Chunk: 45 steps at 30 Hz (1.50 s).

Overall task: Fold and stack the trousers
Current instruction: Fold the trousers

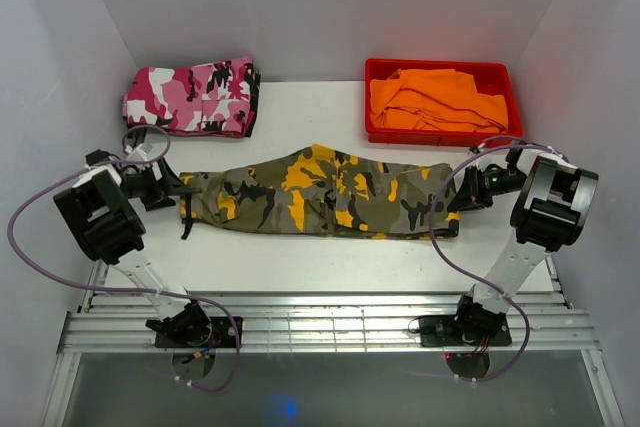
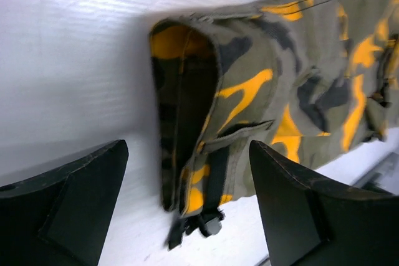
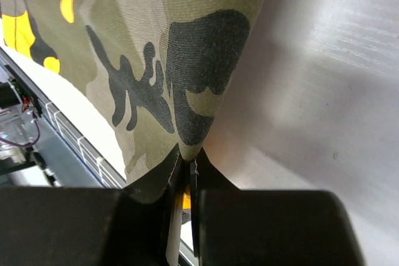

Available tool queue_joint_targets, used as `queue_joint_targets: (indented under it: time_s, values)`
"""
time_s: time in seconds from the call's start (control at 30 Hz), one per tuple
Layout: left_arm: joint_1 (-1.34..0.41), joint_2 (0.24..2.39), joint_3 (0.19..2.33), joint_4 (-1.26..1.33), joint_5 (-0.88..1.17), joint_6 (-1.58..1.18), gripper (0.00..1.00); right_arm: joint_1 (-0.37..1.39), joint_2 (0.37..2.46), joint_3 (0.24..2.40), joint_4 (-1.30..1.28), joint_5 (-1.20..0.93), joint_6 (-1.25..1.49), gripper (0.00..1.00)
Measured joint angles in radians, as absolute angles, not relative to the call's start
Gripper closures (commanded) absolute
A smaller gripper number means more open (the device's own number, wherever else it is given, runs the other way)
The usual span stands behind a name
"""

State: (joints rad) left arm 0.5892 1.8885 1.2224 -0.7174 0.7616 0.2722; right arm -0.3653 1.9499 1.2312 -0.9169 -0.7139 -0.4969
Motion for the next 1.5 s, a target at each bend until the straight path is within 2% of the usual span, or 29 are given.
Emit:
queue_joint_targets:
  time_s: [0.17,0.23,0.27,0.3,0.47,0.67,1.0,1.27,1.5]
  values:
    - [0.593,1.961,1.223,-0.673,0.877,0.232,0.43,-0.366,1.882,1.266,-0.957,-0.707,-0.525,0.92]
    - [0.593,1.964,1.2,-0.658,0.9,0.232,0.52,-0.368,1.864,1.299,-0.982,-0.707,-0.532,0.92]
    - [0.592,1.964,1.182,-0.656,0.917,0.233,0.65,-0.368,1.857,1.319,-0.996,-0.715,-0.532,0.92]
    - [0.592,1.964,1.161,-0.655,0.933,0.229,0.72,-0.369,1.852,1.341,-1.009,-0.727,-0.53,0.92]
    - [0.585,1.95,1.061,-0.662,1.0,0.232,0.99,-0.34,1.837,1.438,-1.039,-0.815,-0.5,0.92]
    - [0.566,1.925,1.022,-0.665,1.034,0.234,1.0,-0.144,1.804,1.44,-0.986,-0.907,-0.392,0.92]
    - [0.516,1.872,0.942,-0.637,1.044,0.208,1.0,0.257,1.763,1.413,-0.612,-0.968,-0.037,0.92]
    - [0.493,1.826,0.873,-0.561,1.042,0.127,1.0,0.499,1.936,1.528,-0.477,-0.941,0.115,0.92]
    - [0.488,1.785,0.859,-0.514,0.961,0.047,1.0,0.624,2.012,1.561,-0.344,-0.873,0.288,0.92]
